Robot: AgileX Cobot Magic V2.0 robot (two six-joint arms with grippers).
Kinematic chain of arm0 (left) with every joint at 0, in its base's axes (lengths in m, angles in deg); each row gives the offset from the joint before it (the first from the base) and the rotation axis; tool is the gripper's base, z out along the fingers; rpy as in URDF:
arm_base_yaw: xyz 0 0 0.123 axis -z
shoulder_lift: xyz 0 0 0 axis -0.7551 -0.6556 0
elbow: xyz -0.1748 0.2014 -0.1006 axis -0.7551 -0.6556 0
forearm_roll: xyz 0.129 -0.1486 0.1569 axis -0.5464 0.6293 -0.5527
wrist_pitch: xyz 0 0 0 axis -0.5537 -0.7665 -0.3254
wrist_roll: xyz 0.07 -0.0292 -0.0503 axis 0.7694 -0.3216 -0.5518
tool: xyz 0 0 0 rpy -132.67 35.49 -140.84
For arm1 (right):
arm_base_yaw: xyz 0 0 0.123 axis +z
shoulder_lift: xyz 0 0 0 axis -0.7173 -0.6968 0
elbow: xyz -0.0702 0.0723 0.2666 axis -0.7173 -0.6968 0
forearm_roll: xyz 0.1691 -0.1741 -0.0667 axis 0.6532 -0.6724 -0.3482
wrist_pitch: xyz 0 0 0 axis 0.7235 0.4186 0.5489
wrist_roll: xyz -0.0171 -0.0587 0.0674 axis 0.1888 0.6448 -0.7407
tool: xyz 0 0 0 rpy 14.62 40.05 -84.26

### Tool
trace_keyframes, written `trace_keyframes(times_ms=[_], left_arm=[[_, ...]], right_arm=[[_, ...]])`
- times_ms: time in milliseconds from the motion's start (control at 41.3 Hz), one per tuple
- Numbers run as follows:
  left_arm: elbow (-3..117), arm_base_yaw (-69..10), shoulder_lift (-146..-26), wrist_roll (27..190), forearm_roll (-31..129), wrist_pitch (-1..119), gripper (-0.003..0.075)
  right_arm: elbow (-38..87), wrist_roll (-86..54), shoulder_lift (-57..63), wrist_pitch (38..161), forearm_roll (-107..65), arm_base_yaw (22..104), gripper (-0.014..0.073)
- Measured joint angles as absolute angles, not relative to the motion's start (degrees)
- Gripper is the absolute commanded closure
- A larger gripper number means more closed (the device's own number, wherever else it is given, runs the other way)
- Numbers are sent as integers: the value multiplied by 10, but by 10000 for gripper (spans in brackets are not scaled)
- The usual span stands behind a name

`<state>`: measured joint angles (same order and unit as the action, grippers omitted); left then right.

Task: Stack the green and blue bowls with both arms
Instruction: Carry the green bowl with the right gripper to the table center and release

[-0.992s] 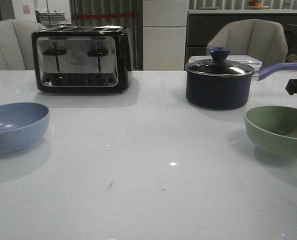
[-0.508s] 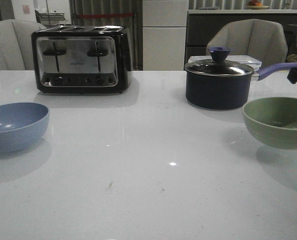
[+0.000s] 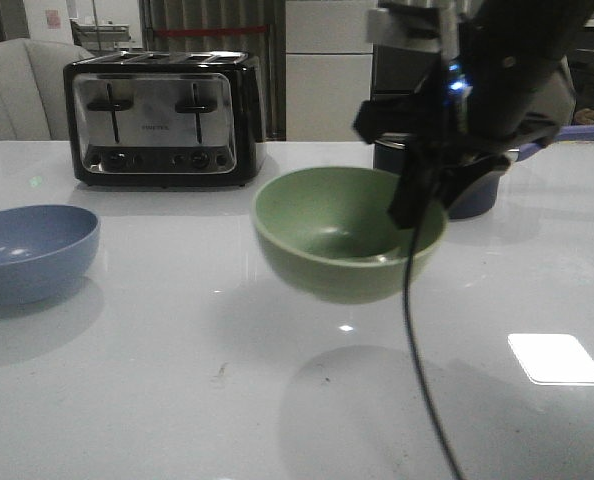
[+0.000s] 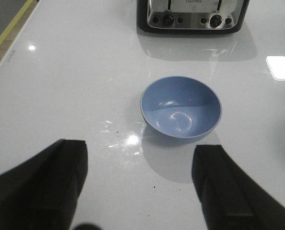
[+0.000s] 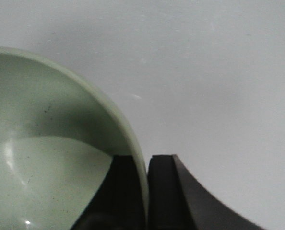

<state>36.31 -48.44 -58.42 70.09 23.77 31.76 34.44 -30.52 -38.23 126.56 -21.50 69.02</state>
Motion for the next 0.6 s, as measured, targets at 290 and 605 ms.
trace_keyframes(times_ms=[290,605], left_arm=[[363,-484,-584,701,238,318,213],[363,-484,-584,702,238,318,213]], right_arm=[[344,-303,-447,1244,-211,731,405],[344,-303,-456,1233,-211,731,148]])
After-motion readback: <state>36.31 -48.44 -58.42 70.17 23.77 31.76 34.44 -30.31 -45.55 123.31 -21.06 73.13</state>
